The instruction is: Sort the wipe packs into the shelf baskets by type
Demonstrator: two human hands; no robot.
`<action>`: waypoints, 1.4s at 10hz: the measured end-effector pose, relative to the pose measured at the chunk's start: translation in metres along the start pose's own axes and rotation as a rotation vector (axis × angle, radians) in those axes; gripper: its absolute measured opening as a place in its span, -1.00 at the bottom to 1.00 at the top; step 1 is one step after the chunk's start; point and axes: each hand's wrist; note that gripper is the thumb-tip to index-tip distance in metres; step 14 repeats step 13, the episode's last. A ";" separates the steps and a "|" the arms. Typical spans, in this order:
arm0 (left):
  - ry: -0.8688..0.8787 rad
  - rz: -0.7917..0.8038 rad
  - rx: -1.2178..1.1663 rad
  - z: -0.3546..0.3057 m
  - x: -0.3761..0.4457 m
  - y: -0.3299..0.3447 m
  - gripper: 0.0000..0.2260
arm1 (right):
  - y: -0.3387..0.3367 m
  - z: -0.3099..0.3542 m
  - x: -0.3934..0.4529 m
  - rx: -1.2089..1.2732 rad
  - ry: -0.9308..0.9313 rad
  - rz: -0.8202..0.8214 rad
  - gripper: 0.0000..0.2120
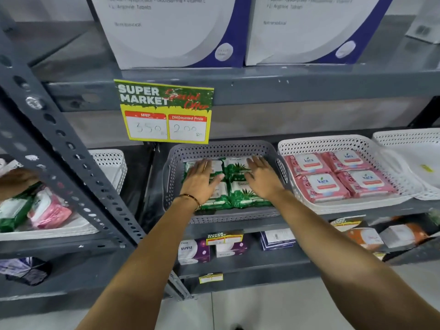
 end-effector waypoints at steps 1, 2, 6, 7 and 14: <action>-0.081 0.045 0.038 -0.004 0.020 0.007 -0.40 | 0.010 0.001 0.020 -0.061 -0.020 0.097 -0.45; -0.095 0.057 0.139 -0.002 0.032 0.020 -0.41 | 0.016 0.005 0.034 -0.090 -0.035 0.141 -0.44; -0.086 0.113 0.181 0.003 0.035 0.040 -0.43 | 0.040 0.002 0.027 -0.077 0.008 0.117 -0.46; -0.097 0.115 0.205 0.003 0.035 0.042 -0.44 | 0.043 0.001 0.028 -0.084 -0.001 0.146 -0.45; -0.166 0.225 0.150 -0.012 0.030 0.015 -0.42 | 0.026 0.004 0.021 -0.075 -0.013 0.170 -0.42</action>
Point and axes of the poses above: each hand's wrist, its own x-axis towards the middle knuckle, its own y-axis out of the palm, z = x × y, and after that the axes turned 8 degrees about z, right-handed
